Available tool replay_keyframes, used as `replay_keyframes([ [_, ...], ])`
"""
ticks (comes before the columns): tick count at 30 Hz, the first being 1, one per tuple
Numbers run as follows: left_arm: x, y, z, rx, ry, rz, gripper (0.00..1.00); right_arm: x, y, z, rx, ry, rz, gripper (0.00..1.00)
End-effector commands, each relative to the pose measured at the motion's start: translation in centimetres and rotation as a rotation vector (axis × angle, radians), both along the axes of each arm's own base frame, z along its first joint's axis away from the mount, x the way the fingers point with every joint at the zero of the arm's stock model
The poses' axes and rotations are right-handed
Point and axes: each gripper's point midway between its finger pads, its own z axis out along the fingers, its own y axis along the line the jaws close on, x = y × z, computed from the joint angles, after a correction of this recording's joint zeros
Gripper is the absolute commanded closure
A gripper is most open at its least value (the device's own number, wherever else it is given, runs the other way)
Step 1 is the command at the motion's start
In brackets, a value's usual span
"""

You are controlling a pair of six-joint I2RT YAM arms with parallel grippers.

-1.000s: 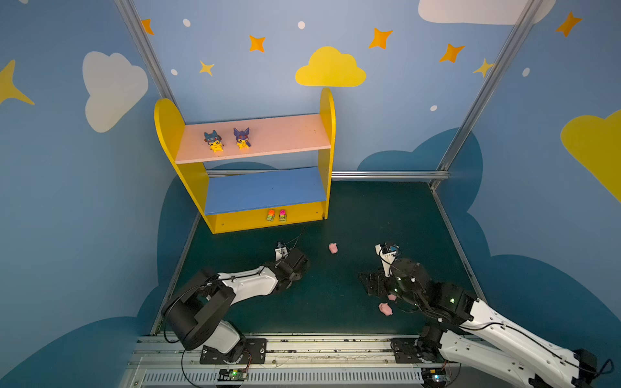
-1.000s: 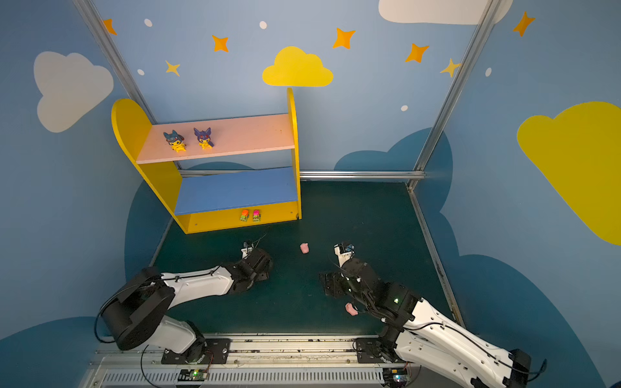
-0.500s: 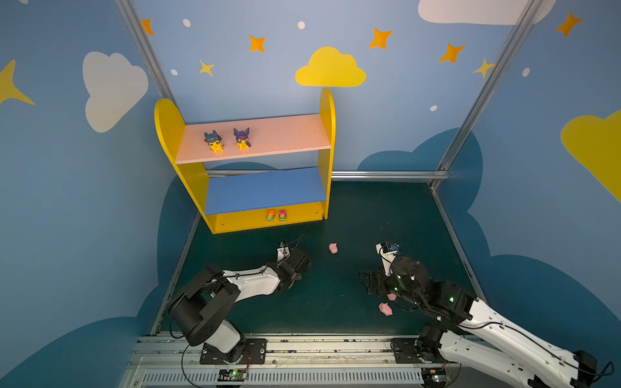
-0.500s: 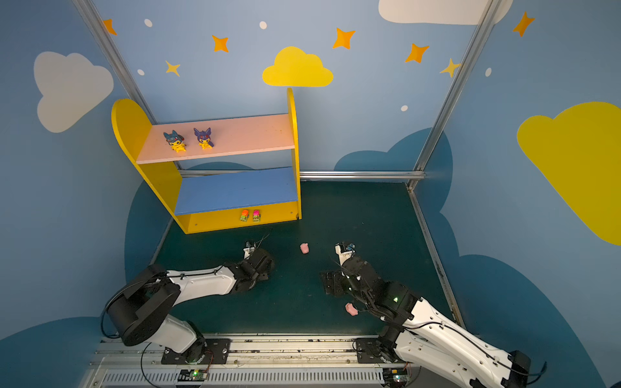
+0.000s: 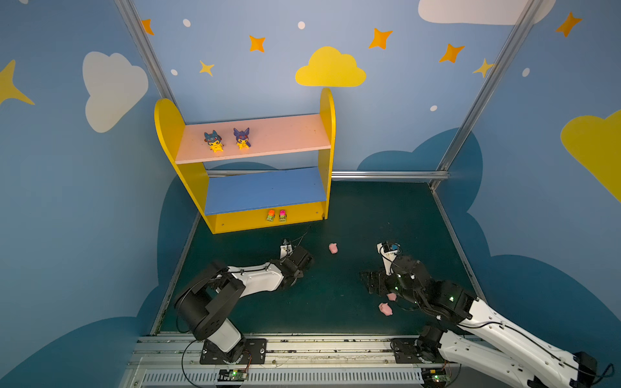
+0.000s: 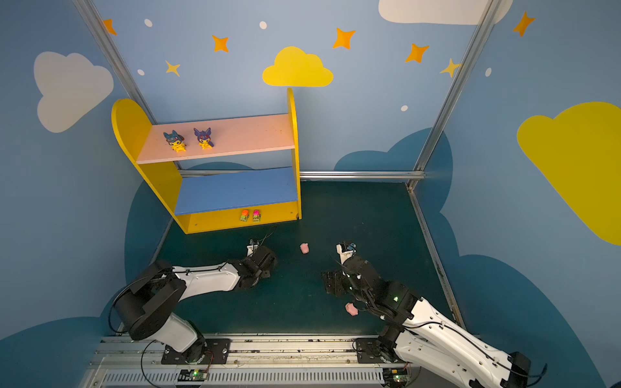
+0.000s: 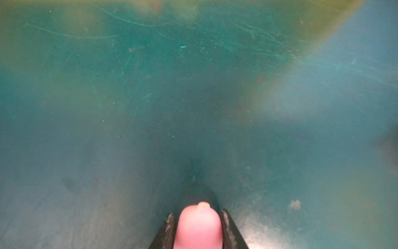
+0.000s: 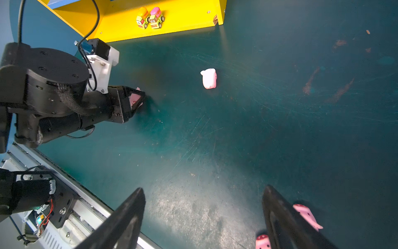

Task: Place and organize the plastic toys onto the shelf
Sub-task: 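Lift the pink pig off the table with the left gripper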

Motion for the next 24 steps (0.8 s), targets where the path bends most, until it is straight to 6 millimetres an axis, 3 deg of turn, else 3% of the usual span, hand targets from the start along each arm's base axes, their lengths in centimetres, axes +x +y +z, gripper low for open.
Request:
replay_keyframes([
  [1,-0.43,0.49,-0.40,0.030,0.030,0.007,0.68,-0.02,-0.22,-0.18,-0.005,0.011,-0.009,0.16],
  [4,-0.56,0.60,-0.42,0.035,0.037,0.011,0.69,0.02,-0.23,-0.18,-0.003,0.011,-0.010,0.16],
  [15,-0.71,0.68,-0.78,0.038,0.048,0.011,0.60,0.07,-0.33,-0.19,0.002,0.010,-0.016,0.16],
  [19,-0.68,0.79,-0.72,0.056,0.060,0.013,0.68,0.09,-0.43,-0.14,0.005,0.008,-0.021,0.16],
  [24,-0.72,1.33,0.01,0.077,0.064,0.018,0.70,0.10,-0.47,-0.04,0.009,0.005,-0.023,0.16],
])
